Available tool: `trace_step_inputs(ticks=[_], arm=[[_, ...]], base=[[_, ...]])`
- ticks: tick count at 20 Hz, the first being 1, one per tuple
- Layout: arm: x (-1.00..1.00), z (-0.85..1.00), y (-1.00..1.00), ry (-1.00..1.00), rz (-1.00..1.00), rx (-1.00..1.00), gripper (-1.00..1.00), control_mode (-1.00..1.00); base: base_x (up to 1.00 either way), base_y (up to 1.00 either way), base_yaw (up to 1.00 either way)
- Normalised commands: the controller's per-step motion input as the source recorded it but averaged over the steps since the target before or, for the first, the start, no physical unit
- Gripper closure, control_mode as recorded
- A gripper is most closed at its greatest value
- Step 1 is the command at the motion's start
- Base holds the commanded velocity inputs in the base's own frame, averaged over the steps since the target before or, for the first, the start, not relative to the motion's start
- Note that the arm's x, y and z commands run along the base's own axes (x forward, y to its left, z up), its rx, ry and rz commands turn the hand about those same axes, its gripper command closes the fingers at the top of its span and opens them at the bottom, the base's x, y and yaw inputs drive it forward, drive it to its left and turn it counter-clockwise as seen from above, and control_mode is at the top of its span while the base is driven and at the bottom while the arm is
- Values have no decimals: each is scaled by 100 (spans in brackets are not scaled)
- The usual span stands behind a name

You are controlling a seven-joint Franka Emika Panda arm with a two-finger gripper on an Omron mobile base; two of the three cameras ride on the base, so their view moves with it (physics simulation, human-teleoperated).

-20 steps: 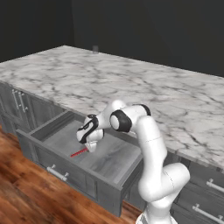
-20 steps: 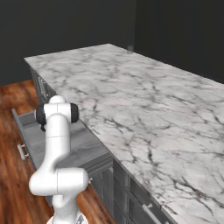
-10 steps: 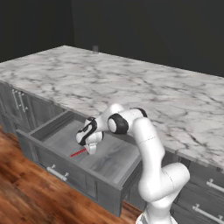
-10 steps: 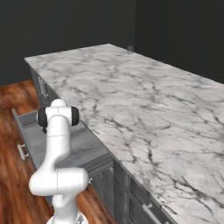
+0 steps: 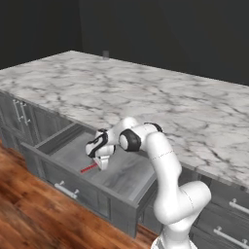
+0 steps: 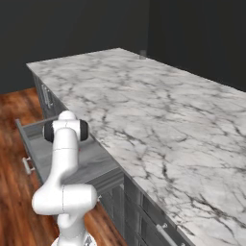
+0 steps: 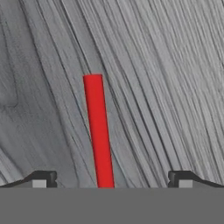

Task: Take a straw from the drawer in front and place it inside the glass cup on the dining counter.

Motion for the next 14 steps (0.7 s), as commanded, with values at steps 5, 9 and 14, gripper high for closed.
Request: trace_step_inputs(ticks=[5,9,14], arm=[[10,-34,5,14,0,-1,100,-100],[0,-50,21,23,0,-5,100,-100],[-6,-39,6,21,0,-5,100,-100]], base=[[0,0,0],[0,0,0],[0,0,0]])
